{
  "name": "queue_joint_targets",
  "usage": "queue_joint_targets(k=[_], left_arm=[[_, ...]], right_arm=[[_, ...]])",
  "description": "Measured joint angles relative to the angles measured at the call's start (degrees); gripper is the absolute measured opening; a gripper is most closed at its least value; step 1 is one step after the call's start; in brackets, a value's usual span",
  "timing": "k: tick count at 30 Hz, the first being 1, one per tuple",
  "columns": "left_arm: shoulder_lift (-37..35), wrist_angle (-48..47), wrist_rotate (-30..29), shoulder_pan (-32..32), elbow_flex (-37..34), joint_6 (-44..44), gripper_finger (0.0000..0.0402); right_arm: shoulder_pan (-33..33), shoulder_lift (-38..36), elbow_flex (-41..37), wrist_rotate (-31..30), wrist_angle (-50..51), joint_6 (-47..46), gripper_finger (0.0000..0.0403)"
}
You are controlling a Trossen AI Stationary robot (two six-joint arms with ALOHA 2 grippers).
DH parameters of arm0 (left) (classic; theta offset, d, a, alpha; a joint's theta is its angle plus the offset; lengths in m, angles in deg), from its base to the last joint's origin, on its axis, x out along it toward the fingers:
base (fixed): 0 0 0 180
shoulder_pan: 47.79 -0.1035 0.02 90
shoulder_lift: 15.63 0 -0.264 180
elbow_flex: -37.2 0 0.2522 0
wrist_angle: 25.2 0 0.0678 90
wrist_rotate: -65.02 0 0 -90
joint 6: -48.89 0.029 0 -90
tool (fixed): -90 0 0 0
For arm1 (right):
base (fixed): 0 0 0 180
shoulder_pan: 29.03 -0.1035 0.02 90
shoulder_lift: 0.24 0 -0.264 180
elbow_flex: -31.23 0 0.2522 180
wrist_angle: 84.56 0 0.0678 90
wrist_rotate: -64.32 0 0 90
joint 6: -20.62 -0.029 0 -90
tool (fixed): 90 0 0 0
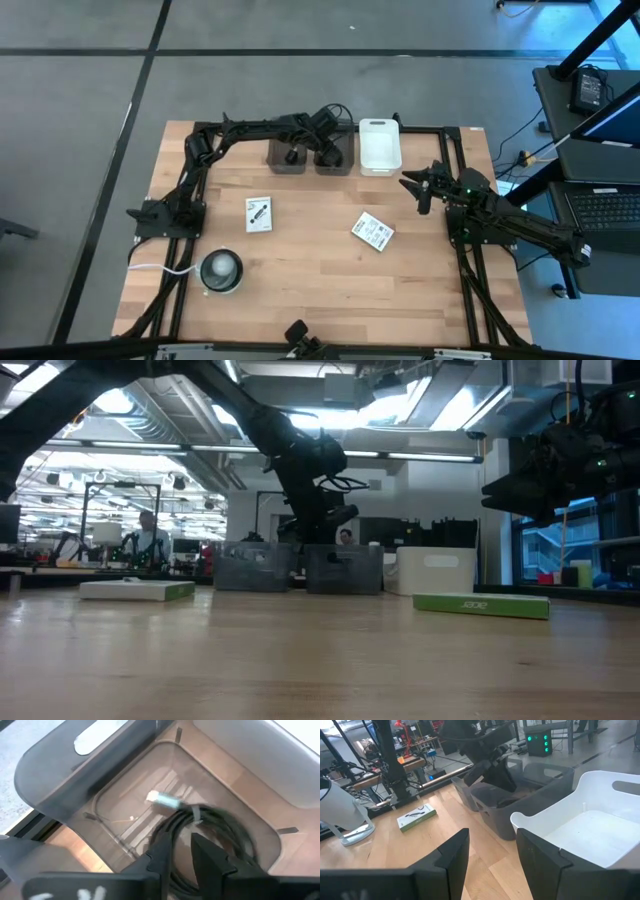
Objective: Pick and place items into bin
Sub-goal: Put the black charger cable into the right gray bin, then put the white card reader box into the white bin
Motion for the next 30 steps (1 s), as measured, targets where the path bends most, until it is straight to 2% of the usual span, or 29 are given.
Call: queue_joint_targets(k=[6,11,15,19,21,25,30], left_arm=[[-1.2,0.9,-1.0,0.0,0.0,0.0,0.0098],[-6.6,1.8,-3.5,0.4,0.0,0.0,0.0106],[-12.5,2.6,-0.3,2.3,0.0,0.0,0.0106],[-16.9,3.5,8.1,6.7,0.1,1.4,0.0102],[-17.7,4.1,9.9,9.7,0.1,1.9,0.01],[-17.3,4.4,9.9,15.9,0.1,2.0,0.01],[-14.1,4.2,5.5,22.3,-0.1,-0.1,0.01]], right_arm=[[0.0,0.0,0.0,0.0,0.0,0.0,0.017],[0.0,0.0,0.0,0.1,0.0,-1.2,0.017],[0.0,0.0,0.0,0.1,0.0,-1.3,0.017],[0.0,0.0,0.0,2.2,-0.5,-1.3,0.017],[-0.1,0.0,0.0,5.5,-0.9,-1.2,0.017],[-1.5,0.0,1.2,12.8,1.5,-1.3,0.017],[-5.1,0.6,4.6,13.8,9.2,-1.4,0.017]])
